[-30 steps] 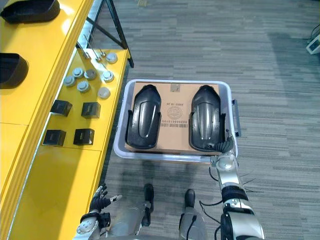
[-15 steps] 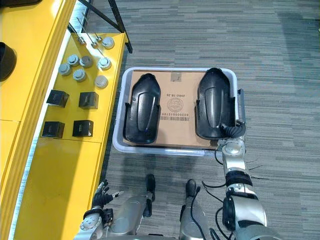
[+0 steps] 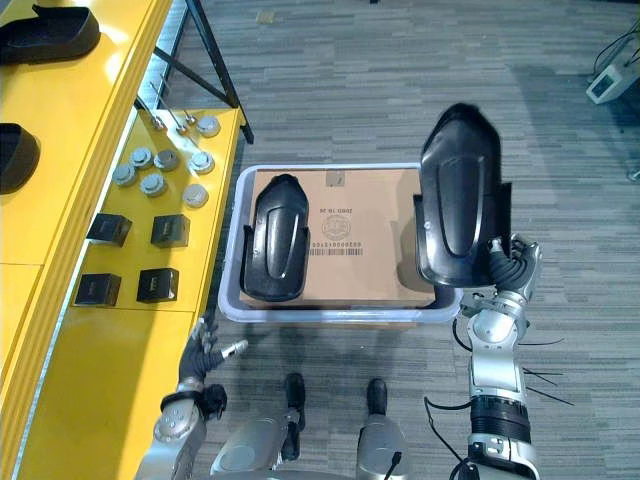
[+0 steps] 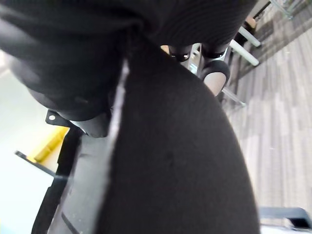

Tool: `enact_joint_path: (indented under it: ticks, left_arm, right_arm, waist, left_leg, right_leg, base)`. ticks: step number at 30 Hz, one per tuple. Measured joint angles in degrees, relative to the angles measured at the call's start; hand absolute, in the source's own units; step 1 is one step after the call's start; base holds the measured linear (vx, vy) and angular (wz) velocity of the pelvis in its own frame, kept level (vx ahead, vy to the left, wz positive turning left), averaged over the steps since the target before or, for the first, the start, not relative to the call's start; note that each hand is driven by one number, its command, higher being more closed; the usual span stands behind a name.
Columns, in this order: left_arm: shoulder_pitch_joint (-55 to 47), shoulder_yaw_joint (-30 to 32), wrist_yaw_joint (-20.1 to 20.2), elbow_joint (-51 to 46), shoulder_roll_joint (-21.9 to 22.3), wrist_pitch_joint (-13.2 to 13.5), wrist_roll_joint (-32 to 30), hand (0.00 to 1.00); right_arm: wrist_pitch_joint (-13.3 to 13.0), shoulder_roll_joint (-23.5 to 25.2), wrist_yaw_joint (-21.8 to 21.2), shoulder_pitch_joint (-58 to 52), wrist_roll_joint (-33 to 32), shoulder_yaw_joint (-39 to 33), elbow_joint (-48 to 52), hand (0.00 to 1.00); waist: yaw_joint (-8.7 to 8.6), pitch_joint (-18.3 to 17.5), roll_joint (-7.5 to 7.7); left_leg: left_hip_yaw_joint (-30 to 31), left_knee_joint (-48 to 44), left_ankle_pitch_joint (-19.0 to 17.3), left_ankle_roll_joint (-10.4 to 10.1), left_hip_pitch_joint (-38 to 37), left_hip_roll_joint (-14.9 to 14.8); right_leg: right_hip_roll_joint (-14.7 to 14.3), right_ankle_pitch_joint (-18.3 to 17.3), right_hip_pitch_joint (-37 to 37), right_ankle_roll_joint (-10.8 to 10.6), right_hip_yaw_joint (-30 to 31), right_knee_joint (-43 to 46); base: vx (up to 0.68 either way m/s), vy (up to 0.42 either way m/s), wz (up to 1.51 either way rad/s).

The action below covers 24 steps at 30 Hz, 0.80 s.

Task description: Walk over and take plastic housings, then place them on the shelf

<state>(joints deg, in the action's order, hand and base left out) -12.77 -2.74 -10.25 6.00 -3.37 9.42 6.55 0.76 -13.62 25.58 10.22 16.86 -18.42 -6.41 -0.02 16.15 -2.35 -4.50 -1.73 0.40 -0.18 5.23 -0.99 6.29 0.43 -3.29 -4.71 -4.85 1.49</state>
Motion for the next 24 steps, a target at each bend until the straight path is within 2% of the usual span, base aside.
enact_joint_path:
  ticks: [4,6,12,17,21,24]
  left_arm:
    - [1.76,-3.39,-1.5,-11.03,0.2,1.01,-1.04,0.0]
    - [4.59,-5.6,-2.48,-13.2,0.49,1.27,-2.33,0.0]
    - [12.7,-11.68,-4.14,-13.49,1.46,1.06,-2.59,0.0]
    - [16.27,-15.32,-5.33,-13.33,1.56,0.77,-1.42,0.0]
    - [16.4,-15.58,-6.49,-12.2,0.61,-0.27,-0.37,0.0]
    - [18.3,-20.21,-6.71,-10.95,0.63,-1.45,-0.36,0.0]
  right_arm:
    - [-0.9,2.69,0.5,-0.8,4.57,2.24,8.52,1.0]
    - [-1.0,3.58,0.48,-1.06,6.24,4.33,11.01,1.0]
    - [-3.07,7.94,-0.98,-1.02,8.0,15.04,17.4,1.0]
    - [-3.58,10.25,-3.46,-0.9,7.98,24.03,17.97,1.0]
    - [-3.62,10.31,-4.22,-0.87,7.94,26.48,19.09,1.0]
    - [-4.86,9.78,-6.12,-0.87,8.04,35.48,19.08,1.0]
  waist:
    - [-0.78,-2.72,0.03]
    - [-0.84,-3.84,0.09]
    - [-0.83,-5.91,0.15]
    - [-0.77,-7.52,0.53]
    - [-0.87,-8.25,0.66]
    - [-1.33,-9.76,0.93]
  left_leg:
    - [0.59,0.77,0.04,0.02,-1.42,0.06]
    - [1.39,1.06,0.04,0.02,-2.16,0.04]
    - [1.54,1.99,0.25,0.27,-3.85,0.07]
    - [1.4,5.94,2.58,0.08,-5.9,0.26]
    - [1.13,7.1,3.34,0.18,-6.56,0.34]
    - [0.82,7.12,3.34,0.18,-6.68,0.31]
  right_leg:
    - [0.04,-0.03,1.74,0.0,-0.9,-0.68]
    - [0.0,-0.05,2.74,-0.02,-1.56,-0.71]
    - [0.25,-0.15,4.04,-0.14,-1.7,-0.72]
    - [0.34,-0.34,4.15,-0.12,-1.59,-0.7]
    - [0.37,-0.37,4.12,-0.14,-1.39,-0.7]
    - [0.35,-0.36,4.09,-0.14,-1.33,-0.7]
  base:
    - [0.07,-0.009,0.09]
    - [0.04,-0.003,0.18]
    - [0.01,0.0,0.02]
    - [-0.04,-0.006,-0.01]
    - [-0.07,-0.006,-0.04]
    - [-0.03,-0.001,-0.04]
